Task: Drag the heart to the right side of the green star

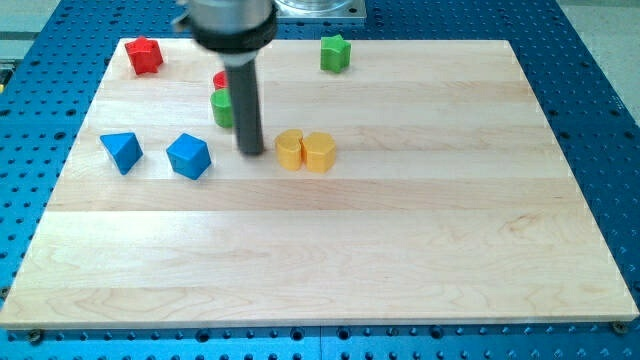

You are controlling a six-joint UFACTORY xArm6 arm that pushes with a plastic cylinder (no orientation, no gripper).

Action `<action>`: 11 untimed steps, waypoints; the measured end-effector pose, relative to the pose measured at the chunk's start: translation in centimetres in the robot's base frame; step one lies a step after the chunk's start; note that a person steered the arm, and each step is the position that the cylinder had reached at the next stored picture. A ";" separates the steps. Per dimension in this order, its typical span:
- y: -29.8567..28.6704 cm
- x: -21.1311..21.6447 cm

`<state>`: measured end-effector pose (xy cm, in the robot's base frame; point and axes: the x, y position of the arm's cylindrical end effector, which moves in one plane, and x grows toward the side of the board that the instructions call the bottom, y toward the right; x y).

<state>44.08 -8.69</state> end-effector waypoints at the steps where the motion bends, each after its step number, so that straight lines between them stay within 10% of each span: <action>1: 6.8 -0.8; 5: 16.2 -12.8; 6: 19.6 -13.5; 8: 7.1 -13.0; 10: 19.7 -15.4; 11: 14.8 -14.0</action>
